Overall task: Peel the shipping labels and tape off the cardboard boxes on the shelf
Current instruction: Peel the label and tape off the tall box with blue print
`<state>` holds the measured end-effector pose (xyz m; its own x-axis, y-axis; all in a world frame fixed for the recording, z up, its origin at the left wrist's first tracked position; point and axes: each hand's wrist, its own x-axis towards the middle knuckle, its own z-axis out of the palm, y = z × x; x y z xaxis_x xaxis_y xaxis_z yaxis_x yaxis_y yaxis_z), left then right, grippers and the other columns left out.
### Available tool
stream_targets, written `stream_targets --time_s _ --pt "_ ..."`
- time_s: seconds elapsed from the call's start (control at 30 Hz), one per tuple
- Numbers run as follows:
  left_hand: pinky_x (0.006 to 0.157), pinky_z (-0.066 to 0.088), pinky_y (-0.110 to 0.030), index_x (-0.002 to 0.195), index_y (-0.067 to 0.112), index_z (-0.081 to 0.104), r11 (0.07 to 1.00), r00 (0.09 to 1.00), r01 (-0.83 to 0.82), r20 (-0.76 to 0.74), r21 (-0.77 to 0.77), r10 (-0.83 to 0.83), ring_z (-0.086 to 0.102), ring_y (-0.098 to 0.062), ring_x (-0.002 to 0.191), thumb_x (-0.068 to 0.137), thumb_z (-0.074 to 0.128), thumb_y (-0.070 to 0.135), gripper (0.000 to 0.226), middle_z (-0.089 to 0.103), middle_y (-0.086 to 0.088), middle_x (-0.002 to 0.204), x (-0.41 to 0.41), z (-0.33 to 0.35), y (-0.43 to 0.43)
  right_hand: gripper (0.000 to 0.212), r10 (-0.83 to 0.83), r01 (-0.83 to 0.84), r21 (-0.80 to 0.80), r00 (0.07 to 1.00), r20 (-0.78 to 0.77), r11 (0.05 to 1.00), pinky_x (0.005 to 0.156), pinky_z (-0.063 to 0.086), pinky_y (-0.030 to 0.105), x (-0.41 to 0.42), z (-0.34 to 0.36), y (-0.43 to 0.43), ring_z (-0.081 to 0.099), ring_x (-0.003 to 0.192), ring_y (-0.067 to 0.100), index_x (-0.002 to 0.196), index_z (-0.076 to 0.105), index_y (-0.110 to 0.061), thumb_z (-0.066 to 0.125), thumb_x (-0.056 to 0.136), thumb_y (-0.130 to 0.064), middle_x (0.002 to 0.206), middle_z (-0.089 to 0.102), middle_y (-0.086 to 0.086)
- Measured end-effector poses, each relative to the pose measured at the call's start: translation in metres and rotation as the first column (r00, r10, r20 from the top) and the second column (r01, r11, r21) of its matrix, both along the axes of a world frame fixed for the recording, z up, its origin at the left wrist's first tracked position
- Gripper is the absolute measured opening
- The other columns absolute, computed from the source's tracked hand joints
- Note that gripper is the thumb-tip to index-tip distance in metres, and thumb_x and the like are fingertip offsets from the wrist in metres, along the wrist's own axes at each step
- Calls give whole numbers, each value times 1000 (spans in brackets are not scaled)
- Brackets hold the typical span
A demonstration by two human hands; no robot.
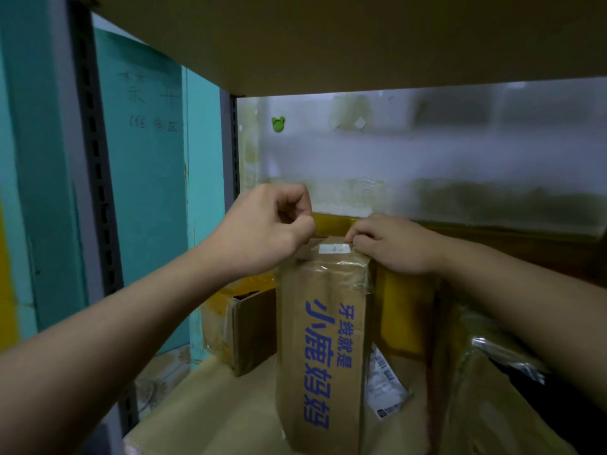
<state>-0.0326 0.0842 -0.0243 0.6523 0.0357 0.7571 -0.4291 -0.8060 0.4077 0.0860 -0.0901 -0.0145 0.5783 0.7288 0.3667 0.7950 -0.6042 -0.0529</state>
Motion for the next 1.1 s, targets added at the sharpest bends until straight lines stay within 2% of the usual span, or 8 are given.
stream_targets --time_s 0.13,0.23,0.5,0.7,0.8,0.9,1.0,1.1 --pt "59 55 -43 60 15 55 999 997 -32 75 -27 34 67 -28 68 69 48 29 18 68 -6 65 -4 5 -6 28 5 -6 -7 1000 -18 1000 92 41 32 4 0 0 53 106 17 116 63 -19 40 101 -25 104 53 -3" --pt "62 55 -50 60 13 54 999 998 -44 38 -28 45 66 -30 68 66 47 31 21 68 -10 65 -5 6 -10 27 0 0 -14 1000 -10 1000 93 42 32 5 -3 0 52 104 17 115 62 -22 40 100 -26 105 51 -1" --pt "61 57 -51 63 6 52 994 992 -108 -71 -9 107 68 -33 66 66 49 26 21 66 -14 63 -3 7 -16 29 -10 10 -23 1000 -1 1000 92 41 32 2 -2 -1 52 108 19 119 62 -19 40 101 -25 108 53 1" --pt "59 59 -43 66 6 57 986 980 -163 -113 23 165 68 -24 61 79 60 9 13 69 -8 63 15 11 -7 30 13 -13 1 1000 -7 1000 88 42 30 3 -2 -1 53 102 16 118 63 -18 39 101 -25 107 55 -1" --pt "60 57 -41 64 8 56 985 982 -158 -98 63 164 68 -26 65 79 60 8 15 68 -9 63 29 15 -4 29 26 -26 17 1000 -3 1000 81 43 28 3 -2 1 56 97 14 113 66 -17 42 99 -22 100 60 -2" --pt "55 50 -32 64 11 53 984 983 -136 -108 112 148 64 -25 64 78 60 8 16 62 -6 60 45 15 -2 26 19 -19 39 1000 -2 999 81 47 31 3 -1 1 59 91 14 111 68 -22 46 97 -23 98 67 0" --pt "49 39 -23 67 12 51 985 981 -60 -172 159 87 50 -15 56 79 60 10 14 54 0 59 62 13 -2 24 19 -18 66 1000 -18 998 79 47 33 3 -1 0 61 86 16 111 68 -25 48 97 -25 94 69 1" --pt "47 36 -17 79 18 58 973 975 -14 -214 232 65 48 -7 53 82 58 8 10 57 6 61 71 12 6 24 15 -12 85 999 -30 996 80 44 27 4 -2 0 61 90 13 112 68 -25 47 98 -25 98 68 -1"
